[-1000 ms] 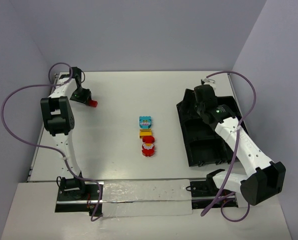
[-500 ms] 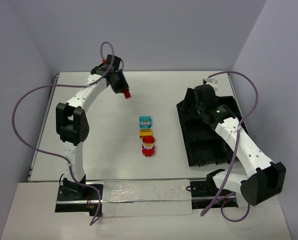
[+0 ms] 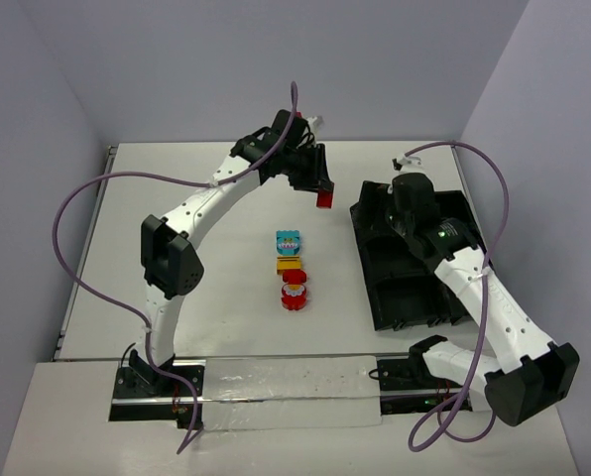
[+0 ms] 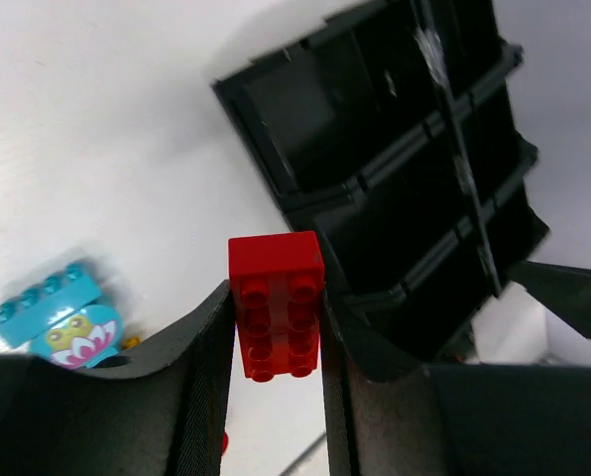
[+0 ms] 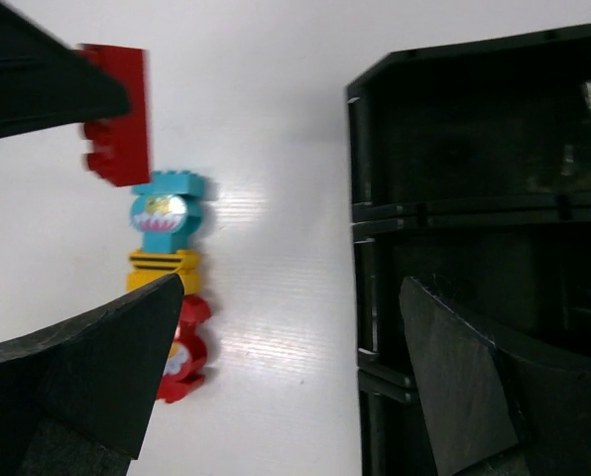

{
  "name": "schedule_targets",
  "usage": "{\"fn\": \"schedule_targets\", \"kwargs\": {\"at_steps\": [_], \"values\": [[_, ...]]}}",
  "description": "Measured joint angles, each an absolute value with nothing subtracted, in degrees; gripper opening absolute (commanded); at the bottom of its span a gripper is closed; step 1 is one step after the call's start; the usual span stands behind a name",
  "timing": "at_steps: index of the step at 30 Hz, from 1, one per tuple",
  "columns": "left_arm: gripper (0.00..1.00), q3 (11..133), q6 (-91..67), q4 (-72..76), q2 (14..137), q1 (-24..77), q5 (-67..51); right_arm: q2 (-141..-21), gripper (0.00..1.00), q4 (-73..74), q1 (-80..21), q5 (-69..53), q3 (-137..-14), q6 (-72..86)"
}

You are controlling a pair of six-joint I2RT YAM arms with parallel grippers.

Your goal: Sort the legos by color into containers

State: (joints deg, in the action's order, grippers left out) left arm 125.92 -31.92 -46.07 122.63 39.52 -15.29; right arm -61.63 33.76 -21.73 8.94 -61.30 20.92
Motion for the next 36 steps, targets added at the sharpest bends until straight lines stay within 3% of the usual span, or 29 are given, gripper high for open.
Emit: {"fn": "schedule_targets", "kwargs": {"at_steps": [8,22,28,36], "values": [[0.00,119.92,-37.12,-40.47,122.32,38.20,-24.89,-61.79,0.92,29.14,-21.94,1.21,-61.30,22.38],[0.00,112.31,-48.14,-30.82,116.47,38.26,-26.08,-65.89,0.86,19.15,-21.98,-3.13,-59.44,30.54],[0.00,112.31,-49.35,-29.45,116.33,38.26,-27.26,-68.60,0.73,17.33,-21.98,-5.18,-58.82,30.96],[0.00,112.31,-49.32,-29.34,116.33,38.26,-27.66,-69.75,0.43,15.03,-21.98,-6.52,-58.81,31.19]]}}
